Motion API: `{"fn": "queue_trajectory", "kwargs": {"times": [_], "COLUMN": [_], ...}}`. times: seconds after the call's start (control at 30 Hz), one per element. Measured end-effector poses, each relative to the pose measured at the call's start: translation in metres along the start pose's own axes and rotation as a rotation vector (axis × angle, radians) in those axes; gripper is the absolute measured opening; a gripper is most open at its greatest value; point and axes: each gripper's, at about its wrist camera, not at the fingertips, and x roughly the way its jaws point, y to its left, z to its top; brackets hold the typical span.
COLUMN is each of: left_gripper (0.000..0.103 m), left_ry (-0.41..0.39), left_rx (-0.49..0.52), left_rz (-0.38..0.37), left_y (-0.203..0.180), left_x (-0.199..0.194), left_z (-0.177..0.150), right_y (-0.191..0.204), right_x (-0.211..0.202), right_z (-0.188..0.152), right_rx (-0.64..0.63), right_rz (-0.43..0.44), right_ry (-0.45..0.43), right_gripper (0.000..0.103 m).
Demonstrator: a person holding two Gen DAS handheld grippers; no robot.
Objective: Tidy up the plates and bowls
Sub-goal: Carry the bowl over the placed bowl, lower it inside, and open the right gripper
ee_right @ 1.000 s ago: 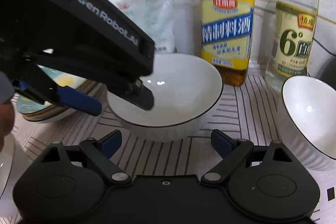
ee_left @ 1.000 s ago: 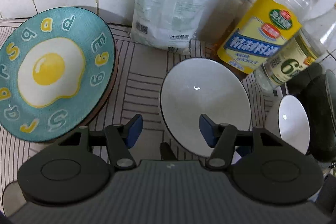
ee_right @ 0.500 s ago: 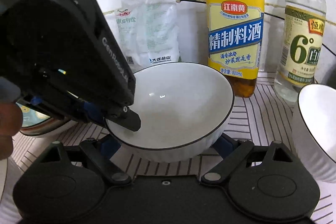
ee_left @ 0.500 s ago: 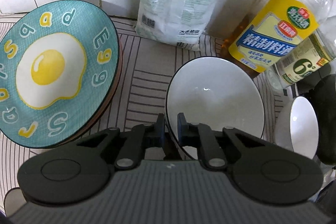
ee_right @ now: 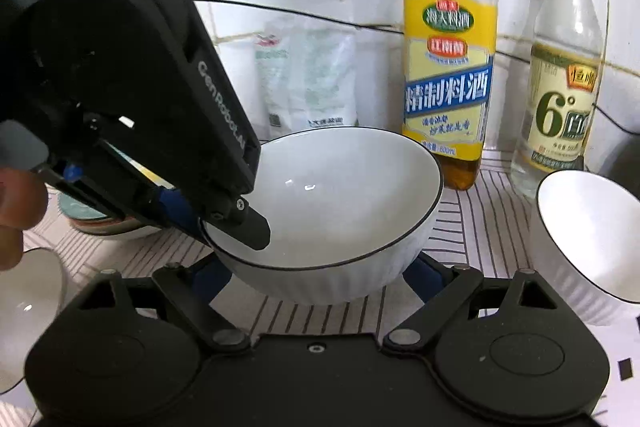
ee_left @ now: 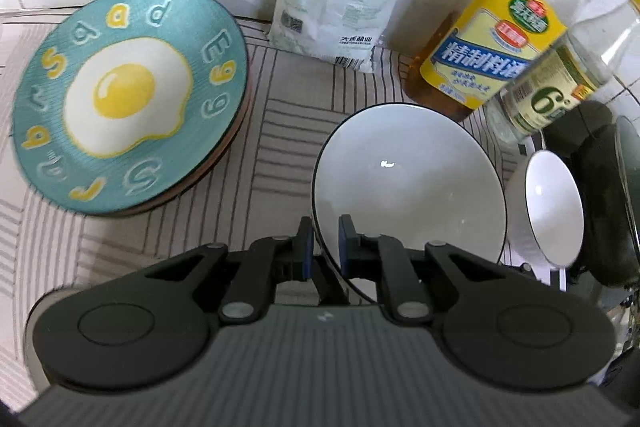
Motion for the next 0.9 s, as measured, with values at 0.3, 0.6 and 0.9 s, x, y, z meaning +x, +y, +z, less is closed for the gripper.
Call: {"fn": "queue_trajectory", "kwargs": {"times": [0.3,0.6,0.9], "left_gripper": [0.011,0.011,0.011], "left_ry": [-0.026,-0.063,-0.094], "left_rx": [0.063,0.025,0.003], "left_rz": [0.08,0.119,0.179], "left_y": [0.001,0.027,0.051], "left_x": [-0.058,-0.114,-0.144], "left_z": [-0.03,-0.05,-0.068], "right_y": [0.023,0.054,0.077], "right_x": [-0.046,-0.09,-0.105], "right_z": [-0.001,0.003,0.006], "right_rx": [-0.05,-0.111,-0.158], "right_rz": [0.051,0.177,0.302], "right_ry": [-0.029,-0.058,-0.05], "right_gripper": [0.094,0.092,0.089]}}
